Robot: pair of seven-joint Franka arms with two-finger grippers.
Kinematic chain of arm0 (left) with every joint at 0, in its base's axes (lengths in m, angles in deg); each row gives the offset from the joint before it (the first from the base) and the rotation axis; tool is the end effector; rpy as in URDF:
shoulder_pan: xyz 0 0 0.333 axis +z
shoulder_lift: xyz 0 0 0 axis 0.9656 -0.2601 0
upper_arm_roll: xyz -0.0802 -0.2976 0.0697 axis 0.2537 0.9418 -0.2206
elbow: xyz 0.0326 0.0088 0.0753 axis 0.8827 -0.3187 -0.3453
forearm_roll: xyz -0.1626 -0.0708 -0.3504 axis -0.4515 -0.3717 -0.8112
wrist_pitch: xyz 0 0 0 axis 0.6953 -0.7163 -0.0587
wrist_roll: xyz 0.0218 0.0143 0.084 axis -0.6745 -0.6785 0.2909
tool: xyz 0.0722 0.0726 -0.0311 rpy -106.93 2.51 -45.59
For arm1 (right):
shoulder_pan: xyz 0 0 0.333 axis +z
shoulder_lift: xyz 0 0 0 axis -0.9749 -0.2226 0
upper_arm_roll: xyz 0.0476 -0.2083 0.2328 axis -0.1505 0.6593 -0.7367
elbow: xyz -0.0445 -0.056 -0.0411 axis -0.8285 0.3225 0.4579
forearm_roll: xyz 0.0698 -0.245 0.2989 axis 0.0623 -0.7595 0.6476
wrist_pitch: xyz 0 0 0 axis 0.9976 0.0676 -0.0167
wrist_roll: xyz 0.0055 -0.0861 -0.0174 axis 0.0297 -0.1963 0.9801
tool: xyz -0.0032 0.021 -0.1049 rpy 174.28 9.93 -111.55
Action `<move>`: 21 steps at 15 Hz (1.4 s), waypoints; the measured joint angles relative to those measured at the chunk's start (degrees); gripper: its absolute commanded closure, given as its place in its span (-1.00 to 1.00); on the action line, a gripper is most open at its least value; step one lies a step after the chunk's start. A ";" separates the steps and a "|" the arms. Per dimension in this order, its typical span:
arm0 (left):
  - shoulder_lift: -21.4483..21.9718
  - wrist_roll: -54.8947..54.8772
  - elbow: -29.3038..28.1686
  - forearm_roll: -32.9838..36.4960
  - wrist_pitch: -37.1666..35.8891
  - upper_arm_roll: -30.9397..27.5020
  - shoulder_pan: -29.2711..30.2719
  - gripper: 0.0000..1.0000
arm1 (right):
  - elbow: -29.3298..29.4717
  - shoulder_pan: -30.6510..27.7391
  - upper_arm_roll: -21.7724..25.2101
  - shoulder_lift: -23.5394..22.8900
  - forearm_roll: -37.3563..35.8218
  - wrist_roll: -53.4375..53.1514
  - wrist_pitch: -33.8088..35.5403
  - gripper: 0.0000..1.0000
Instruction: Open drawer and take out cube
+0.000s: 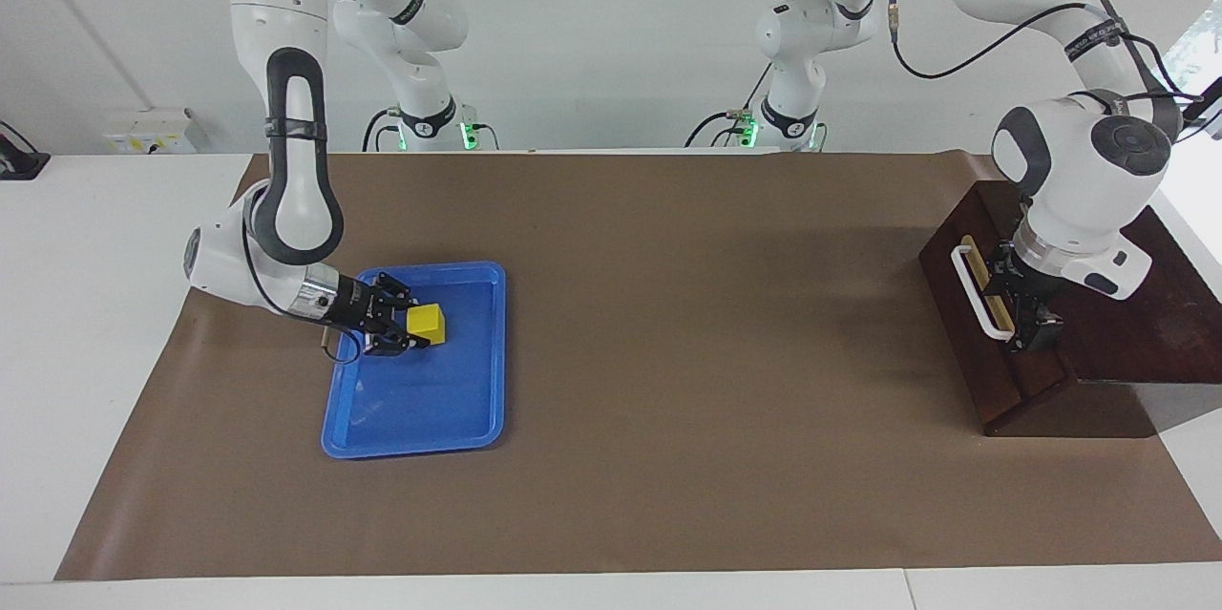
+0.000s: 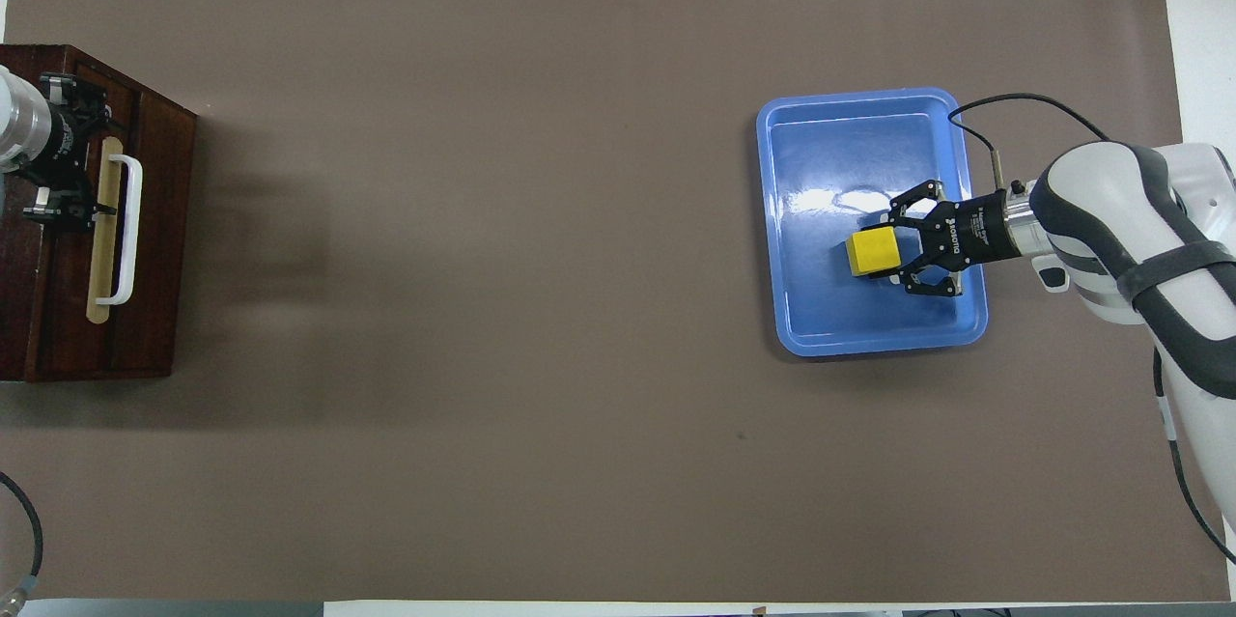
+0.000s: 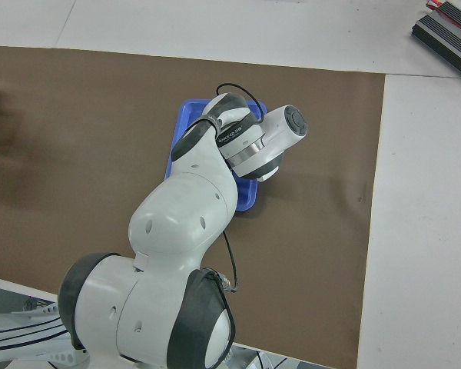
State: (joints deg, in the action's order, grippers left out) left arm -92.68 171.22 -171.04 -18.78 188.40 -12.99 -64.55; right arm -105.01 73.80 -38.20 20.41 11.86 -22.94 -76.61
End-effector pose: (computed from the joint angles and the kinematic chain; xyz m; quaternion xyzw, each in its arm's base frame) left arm 0.6430 0.0478 0.4428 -0.7625 -0.6416 -0.0757 0.0334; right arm 0.5776 -0.0329 0.2546 -0.6912 0.6287 0.2653 0.2379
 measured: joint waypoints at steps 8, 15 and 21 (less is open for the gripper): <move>11.74 -27.96 0.72 -4.93 -16.99 2.26 -3.97 -1.00 | 1.70 0.01 -0.08 1.91 0.18 -1.20 0.38 -1.00; 15.03 -57.47 1.37 -6.91 -26.70 3.59 -6.33 -1.00 | 5.81 3.55 -0.38 12.49 -9.15 -2.97 5.07 -1.00; 16.61 -66.96 1.44 -9.70 -31.71 3.63 -7.20 -1.00 | 15.45 6.82 -1.20 15.70 -25.53 3.25 16.40 -1.00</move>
State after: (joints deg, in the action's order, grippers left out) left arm -76.07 104.26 -169.61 -28.48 156.69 -9.36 -71.76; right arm -89.56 80.62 -39.41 36.11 -13.67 -19.69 -60.21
